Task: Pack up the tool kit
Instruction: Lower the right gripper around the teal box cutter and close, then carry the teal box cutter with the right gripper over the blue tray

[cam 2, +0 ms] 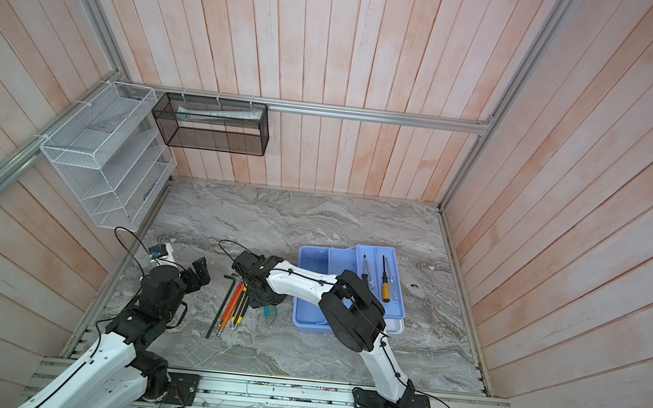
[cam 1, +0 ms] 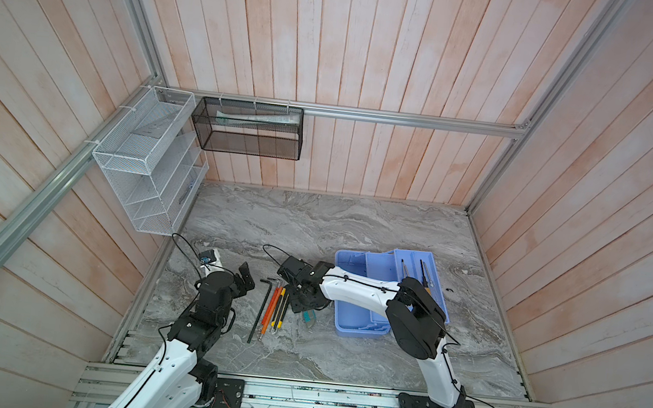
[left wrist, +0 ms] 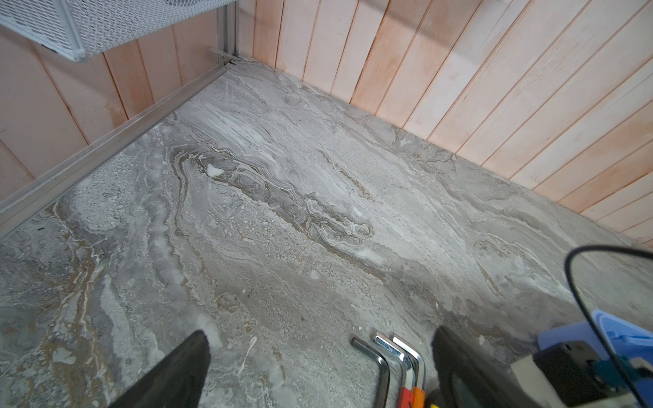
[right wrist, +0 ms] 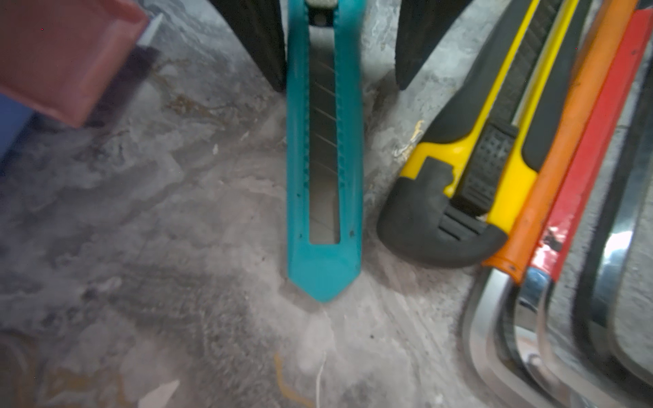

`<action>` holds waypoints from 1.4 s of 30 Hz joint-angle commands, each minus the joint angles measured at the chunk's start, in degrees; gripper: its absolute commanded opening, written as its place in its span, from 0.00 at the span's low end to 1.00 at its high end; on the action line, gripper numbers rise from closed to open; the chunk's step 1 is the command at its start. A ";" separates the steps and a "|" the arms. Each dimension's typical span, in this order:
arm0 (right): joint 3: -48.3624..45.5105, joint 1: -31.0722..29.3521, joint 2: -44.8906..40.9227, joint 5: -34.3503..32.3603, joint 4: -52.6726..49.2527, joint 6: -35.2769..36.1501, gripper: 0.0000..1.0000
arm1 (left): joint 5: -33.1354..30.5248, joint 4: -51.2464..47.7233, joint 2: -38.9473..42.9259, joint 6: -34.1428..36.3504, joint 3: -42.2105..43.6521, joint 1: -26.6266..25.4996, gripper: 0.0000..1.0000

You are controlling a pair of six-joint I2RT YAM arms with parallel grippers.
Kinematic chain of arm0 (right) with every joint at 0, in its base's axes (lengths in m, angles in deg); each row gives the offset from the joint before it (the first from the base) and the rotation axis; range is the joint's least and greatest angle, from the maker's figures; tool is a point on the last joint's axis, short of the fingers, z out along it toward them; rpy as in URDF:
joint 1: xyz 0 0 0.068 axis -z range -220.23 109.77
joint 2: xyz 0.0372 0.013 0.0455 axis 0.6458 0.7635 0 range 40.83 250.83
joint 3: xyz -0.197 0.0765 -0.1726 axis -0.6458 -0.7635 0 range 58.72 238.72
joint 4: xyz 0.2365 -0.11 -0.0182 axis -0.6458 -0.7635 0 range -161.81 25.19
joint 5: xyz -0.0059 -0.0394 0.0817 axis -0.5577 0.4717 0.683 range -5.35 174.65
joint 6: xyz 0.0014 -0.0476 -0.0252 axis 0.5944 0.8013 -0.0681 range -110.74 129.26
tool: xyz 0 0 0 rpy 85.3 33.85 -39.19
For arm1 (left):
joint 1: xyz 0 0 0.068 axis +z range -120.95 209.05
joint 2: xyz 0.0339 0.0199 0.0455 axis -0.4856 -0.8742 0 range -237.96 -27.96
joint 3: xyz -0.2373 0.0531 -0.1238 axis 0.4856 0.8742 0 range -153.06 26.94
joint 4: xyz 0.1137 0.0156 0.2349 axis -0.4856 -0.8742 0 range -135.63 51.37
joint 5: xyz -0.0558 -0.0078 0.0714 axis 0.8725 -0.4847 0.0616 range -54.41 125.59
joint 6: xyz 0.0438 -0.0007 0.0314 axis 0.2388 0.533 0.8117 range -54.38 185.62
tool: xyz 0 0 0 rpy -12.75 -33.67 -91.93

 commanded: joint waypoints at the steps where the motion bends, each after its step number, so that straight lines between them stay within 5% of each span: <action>1: -0.71 -0.19 2.66 -2.19 -4.79 1.45 0.48 | 0.25 -0.14 0.61 -0.20 1.03 0.39 1.00; 10: 0.64 -0.73 5.06 -4.25 -5.61 2.48 0.40 | 0.23 -0.17 0.75 -0.16 1.08 0.37 1.00; 20: 3.21 -0.42 2.56 -5.40 -6.51 3.79 0.08 | 0.22 -0.10 0.89 -0.16 1.14 0.39 1.00; 42: 0.13 5.07 -14.12 -4.16 -8.24 5.11 0.00 | 0.25 -0.21 1.27 -0.16 1.25 0.35 1.00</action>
